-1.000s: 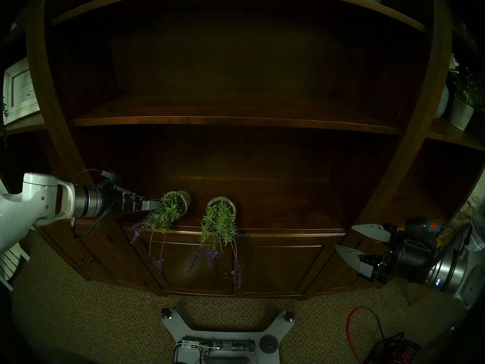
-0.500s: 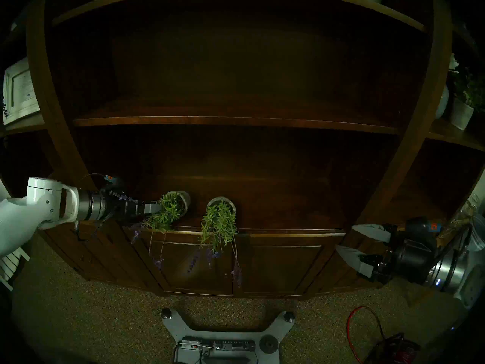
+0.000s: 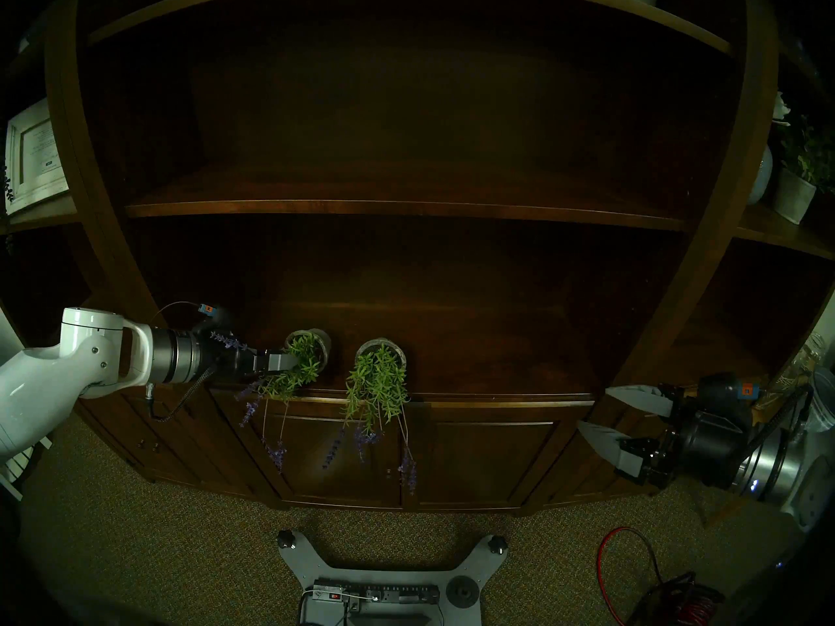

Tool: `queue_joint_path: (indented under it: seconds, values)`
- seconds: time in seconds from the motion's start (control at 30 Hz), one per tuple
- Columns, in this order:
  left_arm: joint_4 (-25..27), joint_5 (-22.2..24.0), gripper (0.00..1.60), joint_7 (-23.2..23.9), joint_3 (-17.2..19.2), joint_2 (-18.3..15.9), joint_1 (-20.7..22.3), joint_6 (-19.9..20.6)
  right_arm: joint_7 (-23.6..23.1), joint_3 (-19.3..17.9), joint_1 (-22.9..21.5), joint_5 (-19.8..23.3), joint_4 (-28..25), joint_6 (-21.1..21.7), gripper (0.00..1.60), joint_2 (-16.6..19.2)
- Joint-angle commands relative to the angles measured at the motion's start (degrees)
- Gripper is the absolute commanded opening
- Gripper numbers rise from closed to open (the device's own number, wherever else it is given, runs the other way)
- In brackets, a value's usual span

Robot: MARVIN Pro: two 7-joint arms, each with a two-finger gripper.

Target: Place the fake decorative plant upright

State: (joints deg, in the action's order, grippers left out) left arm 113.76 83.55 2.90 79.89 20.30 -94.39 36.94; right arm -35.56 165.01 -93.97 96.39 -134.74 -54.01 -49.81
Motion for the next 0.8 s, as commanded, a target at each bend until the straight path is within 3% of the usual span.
queue_joint_path:
  seconds: [0.0,0.6,0.63,0.7,0.77]
  values:
    - [-0.14,-1.15,1.60,-1.45,-1.13,5.23,6.83,2.35,-0.06,-0.10,-0.11,-0.09,-0.12,-0.15,1.60,-0.02]
    - [-2.02,-4.15,1.60,-5.47,-4.88,9.96,13.05,9.54,-0.06,-0.10,-0.11,-0.09,-0.12,-0.16,1.60,-0.02]
    - [-1.81,-4.27,1.57,-6.01,-5.02,10.06,13.24,9.97,-0.06,-0.10,-0.11,-0.09,-0.12,-0.16,1.60,-0.02]
    - [-1.34,-4.48,1.36,-7.39,-5.43,10.59,13.81,11.05,-0.06,-0.10,-0.11,-0.09,-0.12,-0.16,1.60,-0.02]
    - [-1.22,-4.56,1.31,-7.98,-5.60,10.86,14.06,11.50,-0.06,-0.10,-0.10,-0.09,-0.12,-0.17,1.60,-0.02]
